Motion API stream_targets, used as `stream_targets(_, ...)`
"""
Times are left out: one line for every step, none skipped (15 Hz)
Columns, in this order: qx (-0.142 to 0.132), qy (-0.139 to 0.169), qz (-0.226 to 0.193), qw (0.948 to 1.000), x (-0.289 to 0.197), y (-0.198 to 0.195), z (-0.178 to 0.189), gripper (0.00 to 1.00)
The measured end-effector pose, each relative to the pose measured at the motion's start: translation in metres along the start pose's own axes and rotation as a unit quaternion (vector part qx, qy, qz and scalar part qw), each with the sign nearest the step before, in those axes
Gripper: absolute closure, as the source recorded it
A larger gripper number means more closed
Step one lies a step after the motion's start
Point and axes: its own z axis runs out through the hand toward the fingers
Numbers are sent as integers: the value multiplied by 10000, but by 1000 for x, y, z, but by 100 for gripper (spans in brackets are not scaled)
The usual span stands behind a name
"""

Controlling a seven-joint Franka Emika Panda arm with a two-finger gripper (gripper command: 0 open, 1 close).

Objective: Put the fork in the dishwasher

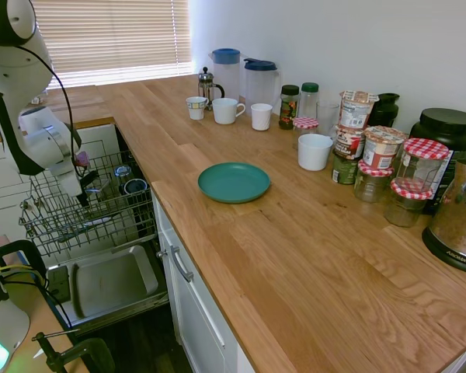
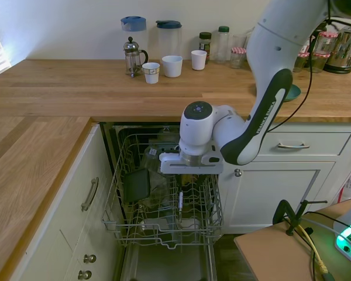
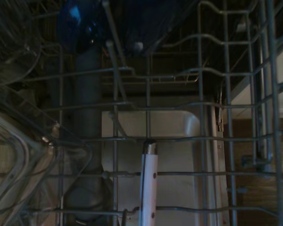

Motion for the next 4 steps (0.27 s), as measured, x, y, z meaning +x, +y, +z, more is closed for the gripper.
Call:
stream_targets(21, 27, 26, 10000, -2, 4, -16, 0)
stream_targets(27, 46, 7, 10000, -3, 6, -33, 0)
stream_targets(41, 66, -24, 10000, -6, 7, -50, 0)
stream_targets(63, 86, -45, 9999, -9, 6, -67, 0)
